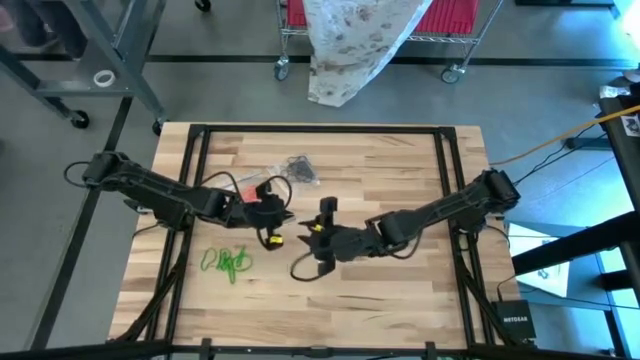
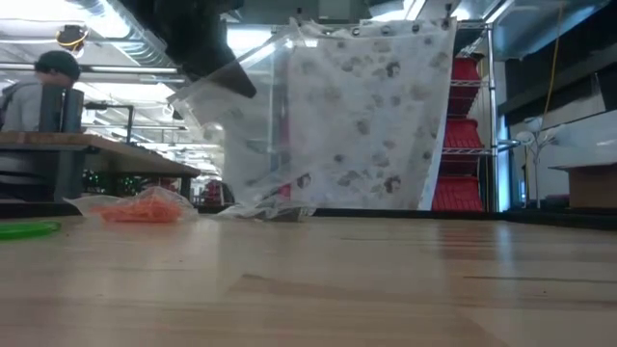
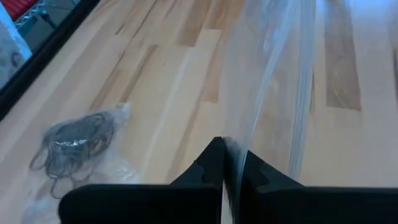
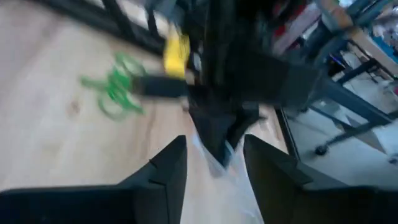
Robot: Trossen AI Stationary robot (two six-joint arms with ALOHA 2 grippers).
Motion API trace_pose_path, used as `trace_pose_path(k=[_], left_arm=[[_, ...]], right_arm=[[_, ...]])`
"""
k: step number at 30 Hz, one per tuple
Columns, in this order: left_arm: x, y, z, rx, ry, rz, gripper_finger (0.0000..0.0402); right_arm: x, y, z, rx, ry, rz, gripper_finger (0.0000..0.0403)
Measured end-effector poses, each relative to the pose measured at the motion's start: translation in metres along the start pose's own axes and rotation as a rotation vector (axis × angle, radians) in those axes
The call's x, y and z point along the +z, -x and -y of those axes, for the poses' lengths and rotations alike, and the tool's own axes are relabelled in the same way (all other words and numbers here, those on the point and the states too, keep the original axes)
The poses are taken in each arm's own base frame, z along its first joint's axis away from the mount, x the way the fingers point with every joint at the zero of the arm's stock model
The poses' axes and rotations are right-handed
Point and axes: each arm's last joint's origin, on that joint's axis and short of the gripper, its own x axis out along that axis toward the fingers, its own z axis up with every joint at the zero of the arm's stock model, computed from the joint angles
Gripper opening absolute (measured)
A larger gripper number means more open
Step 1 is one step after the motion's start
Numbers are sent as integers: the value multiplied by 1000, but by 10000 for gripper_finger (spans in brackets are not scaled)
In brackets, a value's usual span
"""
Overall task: Sort rubber bands
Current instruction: Open the transparent zip bag
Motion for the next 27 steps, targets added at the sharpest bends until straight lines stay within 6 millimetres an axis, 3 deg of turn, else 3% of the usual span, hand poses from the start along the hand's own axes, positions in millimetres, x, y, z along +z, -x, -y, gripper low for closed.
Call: trace_pose_path(k=[4, 11, 14, 23, 27], left_arm=[[3, 1, 3, -32, 15, 24, 0], [2, 1, 4, -53, 9, 19, 0], [3, 1, 4, -54, 10, 23, 0], [2, 3, 8, -67, -22, 29, 0], [2, 3, 8, -63, -12, 29, 0]], right_arm=[[-14, -23, 4, 10, 74, -62, 151], [-30, -51, -10, -18, 295, -124, 136], [-34, -54, -8, -26, 351, -157, 132], [-40, -62, 6, 9, 306, -174, 116], [-45, -60, 2, 90, 332, -204, 74]])
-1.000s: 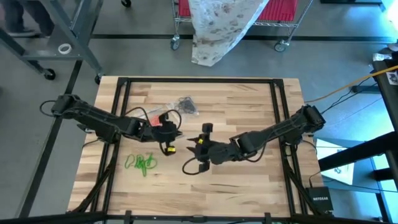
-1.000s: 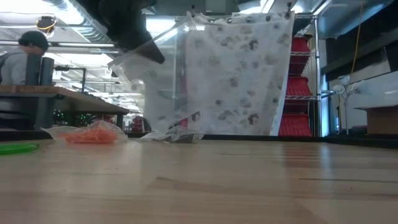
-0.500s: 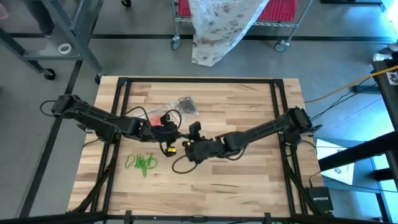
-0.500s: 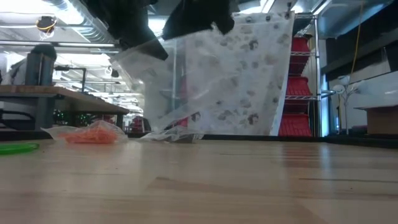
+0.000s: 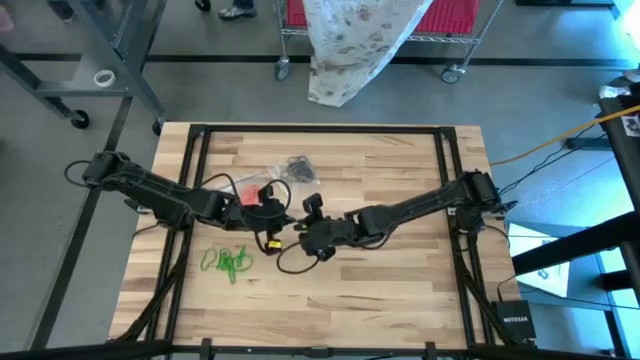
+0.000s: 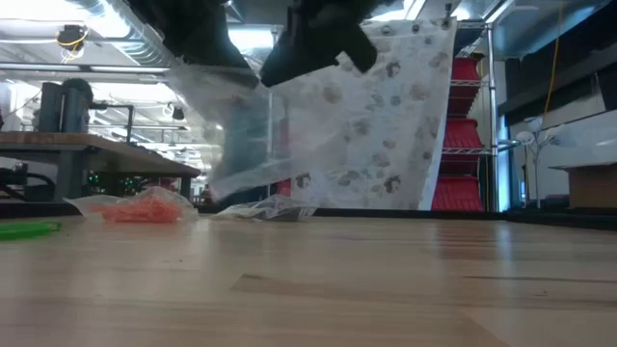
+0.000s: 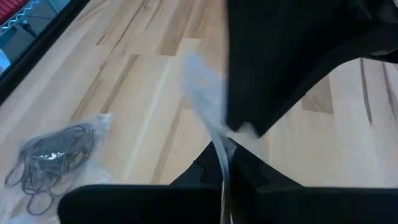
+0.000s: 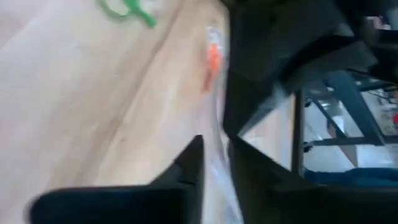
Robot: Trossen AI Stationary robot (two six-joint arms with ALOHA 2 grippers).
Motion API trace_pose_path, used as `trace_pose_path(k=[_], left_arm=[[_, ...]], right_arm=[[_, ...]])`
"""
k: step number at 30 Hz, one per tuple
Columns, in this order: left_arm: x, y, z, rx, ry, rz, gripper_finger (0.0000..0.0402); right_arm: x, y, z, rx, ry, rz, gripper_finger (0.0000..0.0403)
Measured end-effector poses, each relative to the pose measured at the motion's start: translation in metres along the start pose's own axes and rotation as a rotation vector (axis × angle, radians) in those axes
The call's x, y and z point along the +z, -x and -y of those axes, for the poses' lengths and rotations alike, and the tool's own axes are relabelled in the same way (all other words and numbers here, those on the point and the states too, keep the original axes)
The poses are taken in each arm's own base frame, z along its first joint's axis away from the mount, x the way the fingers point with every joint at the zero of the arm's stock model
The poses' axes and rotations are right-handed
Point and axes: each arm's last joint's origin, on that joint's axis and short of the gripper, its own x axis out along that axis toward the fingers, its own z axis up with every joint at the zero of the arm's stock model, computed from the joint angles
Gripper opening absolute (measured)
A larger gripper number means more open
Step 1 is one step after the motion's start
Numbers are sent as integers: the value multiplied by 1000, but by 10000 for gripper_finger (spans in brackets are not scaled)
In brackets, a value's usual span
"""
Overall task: Sort rubber bands
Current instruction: Open the transparent zip bag
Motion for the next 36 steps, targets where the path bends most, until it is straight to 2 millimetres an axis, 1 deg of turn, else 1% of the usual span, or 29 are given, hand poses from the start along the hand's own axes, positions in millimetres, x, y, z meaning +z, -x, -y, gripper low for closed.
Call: trace_pose_path(k=[2, 4, 8, 13, 18, 24, 27, 31, 33, 36], left_arm=[[0, 0, -1, 10, 4, 2, 0], [0, 0, -2, 52, 11, 11, 0], [-1, 0, -7, 167, -1, 11, 0], [-4, -1, -14, 271, -15, -6, 0], [-3, -1, -14, 276, -40, -1, 0], [-3, -1, -14, 277, -60, -7, 0], [-3, -1, -14, 276, -61, -7, 0], [-3, 0, -14, 305, -84, -2, 0], [-2, 0, -15, 357, -54, 23, 0], [-2, 1, -13, 382, -46, 35, 0]], right_arm=[[-1, 1, -2, 18, 13, -13, 32], [-2, 1, -3, 23, 17, -21, 9], [3, 5, -9, 31, -41, 2, 15], [9, 10, -18, 90, -121, 49, 3], [12, 12, -22, 119, -213, 62, 5], [12, 12, -22, 139, -311, 60, 5], [11, 12, -23, 172, -432, 51, 5], [12, 14, -26, 287, -597, 48, 5], [13, 13, -28, 291, -651, 48, 5], [10, 5, -26, 263, -752, 19, 5]])
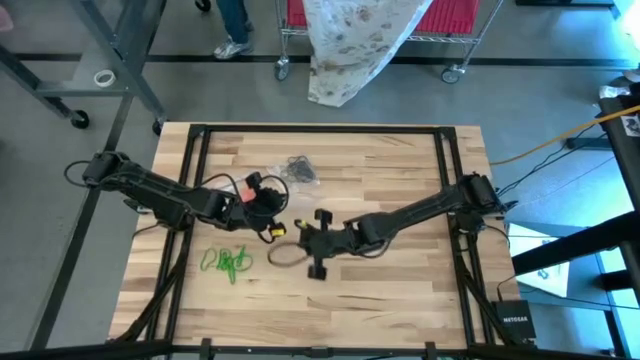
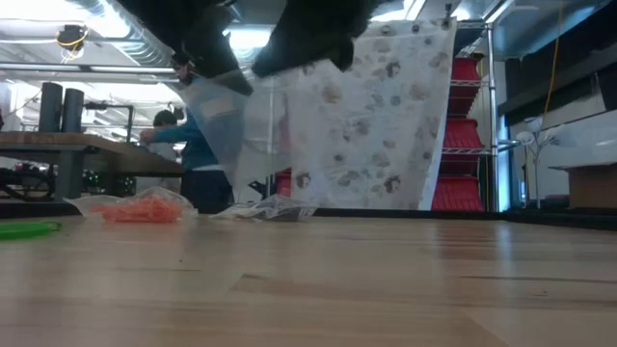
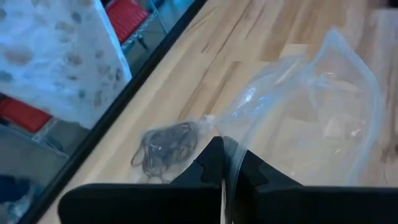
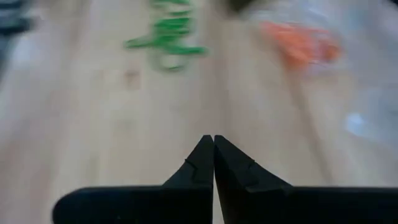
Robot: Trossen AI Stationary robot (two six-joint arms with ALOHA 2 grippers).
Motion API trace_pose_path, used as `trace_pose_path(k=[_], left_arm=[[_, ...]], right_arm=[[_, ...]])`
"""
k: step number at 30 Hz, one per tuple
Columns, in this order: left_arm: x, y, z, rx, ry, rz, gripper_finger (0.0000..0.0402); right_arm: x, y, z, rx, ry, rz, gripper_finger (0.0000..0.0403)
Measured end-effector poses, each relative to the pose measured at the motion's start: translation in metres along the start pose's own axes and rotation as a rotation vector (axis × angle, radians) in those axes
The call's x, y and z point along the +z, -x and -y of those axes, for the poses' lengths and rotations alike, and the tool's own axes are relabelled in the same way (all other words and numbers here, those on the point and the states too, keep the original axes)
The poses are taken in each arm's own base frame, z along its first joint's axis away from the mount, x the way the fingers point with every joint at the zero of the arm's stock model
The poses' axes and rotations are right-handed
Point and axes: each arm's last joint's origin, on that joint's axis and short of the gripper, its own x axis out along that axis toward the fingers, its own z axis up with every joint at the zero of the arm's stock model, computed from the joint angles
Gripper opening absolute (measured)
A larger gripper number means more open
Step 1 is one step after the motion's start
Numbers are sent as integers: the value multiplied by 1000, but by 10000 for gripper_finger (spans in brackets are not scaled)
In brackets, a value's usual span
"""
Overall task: Sort rubber bands
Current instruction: Open the transparent zip bag
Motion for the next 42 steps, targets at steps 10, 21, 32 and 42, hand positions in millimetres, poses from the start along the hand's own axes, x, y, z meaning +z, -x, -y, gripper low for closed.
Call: trace_pose_path(k=[10, 21, 32, 42], left_arm=[[-4, 9, 8, -21, -91, -5, 0], [-4, 10, 15, -121, -34, -6, 0], [-4, 10, 16, -137, -57, -11, 0], [0, 7, 14, -155, -25, 11, 0]], right_arm=[[-1, 4, -11, -188, 207, 66, 5], [22, 8, -1, -331, 303, 183, 121], [0, -33, 17, -310, 324, 23, 183], [-9, -45, 13, -250, 413, -33, 184]])
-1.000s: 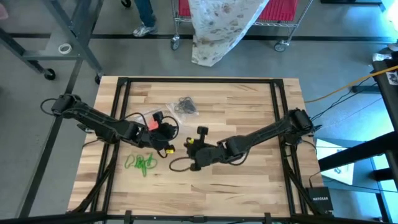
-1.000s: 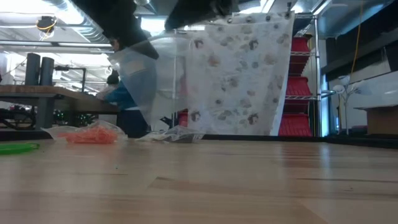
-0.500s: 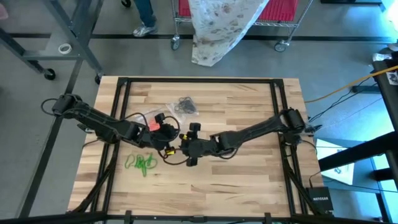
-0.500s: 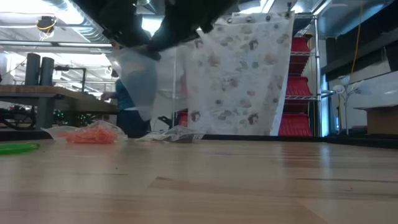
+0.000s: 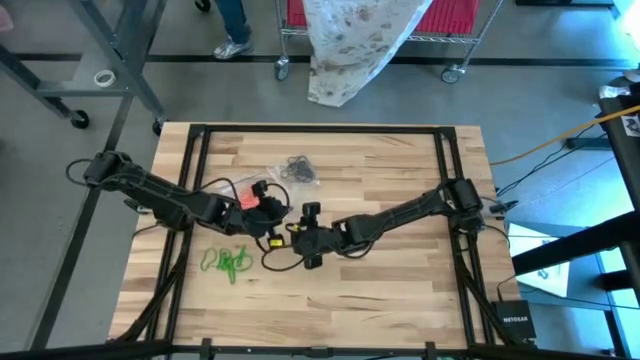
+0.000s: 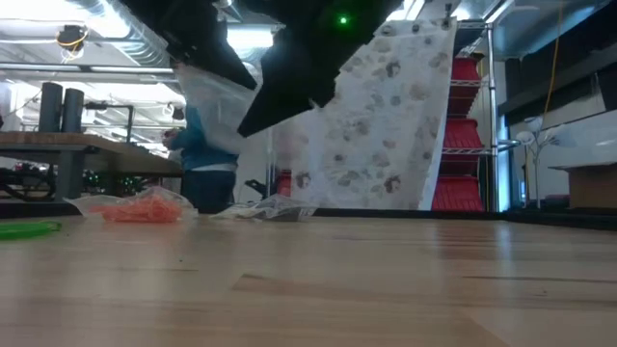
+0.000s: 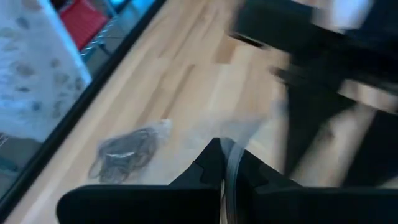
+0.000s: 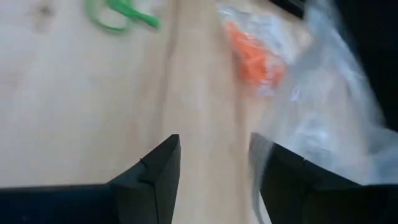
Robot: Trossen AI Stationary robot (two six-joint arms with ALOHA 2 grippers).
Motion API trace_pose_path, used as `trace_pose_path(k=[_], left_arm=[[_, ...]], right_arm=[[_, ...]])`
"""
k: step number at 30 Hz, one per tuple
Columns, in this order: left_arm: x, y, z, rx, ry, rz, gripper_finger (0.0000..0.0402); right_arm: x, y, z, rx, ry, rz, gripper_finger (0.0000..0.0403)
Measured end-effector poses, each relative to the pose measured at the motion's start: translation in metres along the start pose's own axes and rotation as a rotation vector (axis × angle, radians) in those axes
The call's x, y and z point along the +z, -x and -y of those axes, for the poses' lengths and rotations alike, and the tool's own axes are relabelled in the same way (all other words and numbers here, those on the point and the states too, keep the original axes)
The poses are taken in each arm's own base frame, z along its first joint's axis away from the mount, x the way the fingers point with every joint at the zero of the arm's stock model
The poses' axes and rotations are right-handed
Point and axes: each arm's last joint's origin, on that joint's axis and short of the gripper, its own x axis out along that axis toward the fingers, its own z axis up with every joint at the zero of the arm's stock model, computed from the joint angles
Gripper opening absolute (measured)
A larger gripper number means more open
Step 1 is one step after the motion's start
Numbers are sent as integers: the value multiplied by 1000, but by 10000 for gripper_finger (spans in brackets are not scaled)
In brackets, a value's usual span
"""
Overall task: Sort rubber bands
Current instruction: Open the transparent zip bag
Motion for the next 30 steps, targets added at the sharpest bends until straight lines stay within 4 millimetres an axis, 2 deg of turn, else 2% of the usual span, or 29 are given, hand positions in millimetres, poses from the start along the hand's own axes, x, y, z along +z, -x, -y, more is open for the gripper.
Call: trace_pose_path(k=[5, 12, 17, 21, 25, 30], left_arm=[[1, -3, -6, 75, 43, 10, 0], [1, -2, -5, 87, 46, 15, 0], [0, -1, -5, 130, 56, 21, 0], [0, -1, -5, 117, 73, 17, 0], [0, -1, -3, 76, 64, 9, 0], [-2, 2, 0, 55, 57, 4, 0]], right_arm=[[1, 1, -11, 109, -5, 21, 184], [0, 3, -10, 43, 22, 8, 184], [2, 0, -15, 177, -58, 32, 184], [0, -1, -22, 154, -46, 23, 184], [6, 6, -18, 146, -78, 54, 184], [25, 25, -5, 126, -103, 76, 184]])
